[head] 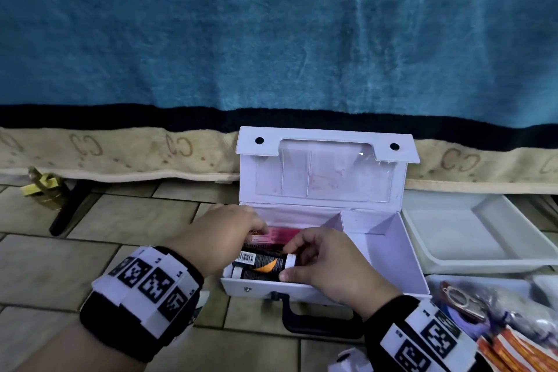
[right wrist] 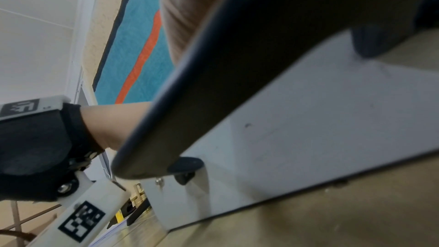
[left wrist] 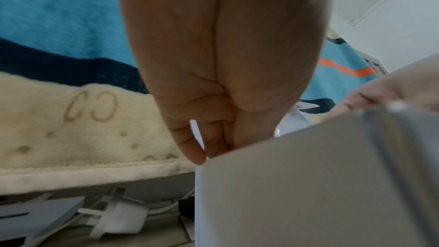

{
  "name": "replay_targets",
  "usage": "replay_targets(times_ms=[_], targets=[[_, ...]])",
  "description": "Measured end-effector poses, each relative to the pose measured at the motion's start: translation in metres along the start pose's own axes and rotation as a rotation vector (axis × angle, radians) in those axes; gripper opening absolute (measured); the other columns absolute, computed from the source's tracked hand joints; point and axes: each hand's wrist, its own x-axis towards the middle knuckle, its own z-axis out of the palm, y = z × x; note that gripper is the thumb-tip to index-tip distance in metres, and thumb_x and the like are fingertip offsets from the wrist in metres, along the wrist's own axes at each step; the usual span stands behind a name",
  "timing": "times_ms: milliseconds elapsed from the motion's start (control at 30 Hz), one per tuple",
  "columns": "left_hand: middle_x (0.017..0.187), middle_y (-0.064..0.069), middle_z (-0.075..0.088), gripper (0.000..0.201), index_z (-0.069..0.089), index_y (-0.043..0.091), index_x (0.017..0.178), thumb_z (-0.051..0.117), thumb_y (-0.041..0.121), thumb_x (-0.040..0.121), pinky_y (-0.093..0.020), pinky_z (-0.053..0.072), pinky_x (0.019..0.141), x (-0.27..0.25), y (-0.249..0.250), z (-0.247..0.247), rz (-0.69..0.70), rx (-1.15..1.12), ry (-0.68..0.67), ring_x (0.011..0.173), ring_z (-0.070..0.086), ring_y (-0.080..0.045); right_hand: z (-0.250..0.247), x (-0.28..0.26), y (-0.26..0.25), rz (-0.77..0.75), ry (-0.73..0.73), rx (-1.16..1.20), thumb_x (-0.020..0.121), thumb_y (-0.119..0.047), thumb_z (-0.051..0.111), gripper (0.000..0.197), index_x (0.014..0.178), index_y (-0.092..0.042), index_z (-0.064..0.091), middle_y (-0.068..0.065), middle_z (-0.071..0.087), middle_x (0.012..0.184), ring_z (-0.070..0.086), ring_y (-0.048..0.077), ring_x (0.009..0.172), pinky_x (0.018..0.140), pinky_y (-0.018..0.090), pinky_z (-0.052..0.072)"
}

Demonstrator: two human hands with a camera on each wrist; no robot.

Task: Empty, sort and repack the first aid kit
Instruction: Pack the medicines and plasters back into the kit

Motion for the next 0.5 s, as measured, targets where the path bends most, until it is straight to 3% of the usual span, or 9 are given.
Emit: replay_targets(times_ms=[133, 267, 367, 433, 500], targets=[[0.121, 0.016, 0.057, 0.049, 0.059, 0.037, 0.120, 0.050, 0.002, 0.086, -0.020, 0.043, 0.090, -0.002, 0.002, -0.003, 0.016, -0.001, 0.015, 0.103, 0.059, -0.005, 0.002, 0.001, 0.001, -0.008, 0.026, -0.011, 0.063, -0.014, 0.086, 0.029, 0.077, -0.029, 0.065, -0.008, 0.056, 0.066, 0.050, 0.002, 0.056, 0.056, 0.007, 0.039], [0.129, 0.016, 0.052, 0.060, 0.051, 0.036, 0.130, 0.044, -0.002, 0.084, -0.020, 0.031, 0.094, -0.004, 0.011, -0.009, 0.039, 0.118, 0.013, 0.114, 0.051, -0.013, 0.004, 0.000, 0.001, -0.046, 0.032, -0.055, 0.065, -0.016, 0.085, 0.030, 0.078, -0.033, 0.064, -0.007, 0.059, 0.077, 0.053, 0.003, 0.065, 0.065, 0.008, 0.043], [0.131, 0.017, 0.050, 0.061, 0.049, 0.036, 0.130, 0.044, -0.003, 0.083, -0.019, 0.026, 0.094, -0.004, 0.016, -0.006, 0.060, 0.100, 0.043, 0.118, 0.047, -0.013, 0.003, 0.000, 0.000, -0.065, 0.025, -0.038, 0.063, -0.014, 0.085, 0.038, 0.083, -0.035, 0.062, -0.006, 0.059, 0.087, 0.055, 0.006, 0.072, 0.075, 0.021, 0.050], [0.133, 0.018, 0.049, 0.058, 0.050, 0.036, 0.129, 0.046, -0.001, 0.085, -0.020, 0.029, 0.097, -0.003, 0.015, 0.000, 0.090, 0.037, 0.052, 0.121, 0.046, -0.011, 0.002, 0.000, -0.001, -0.063, 0.014, 0.042, 0.059, -0.004, 0.084, 0.048, 0.088, -0.034, 0.059, -0.004, 0.057, 0.086, 0.053, 0.007, 0.070, 0.074, 0.030, 0.053], [0.130, 0.015, 0.052, 0.049, 0.052, 0.032, 0.127, 0.047, 0.002, 0.089, -0.022, 0.038, 0.099, -0.003, 0.015, 0.006, 0.110, -0.021, 0.024, 0.119, 0.050, -0.011, 0.001, 0.001, 0.000, -0.056, 0.016, 0.097, 0.059, 0.004, 0.081, 0.050, 0.088, -0.028, 0.058, -0.003, 0.055, 0.080, 0.051, 0.006, 0.065, 0.070, 0.031, 0.053]])
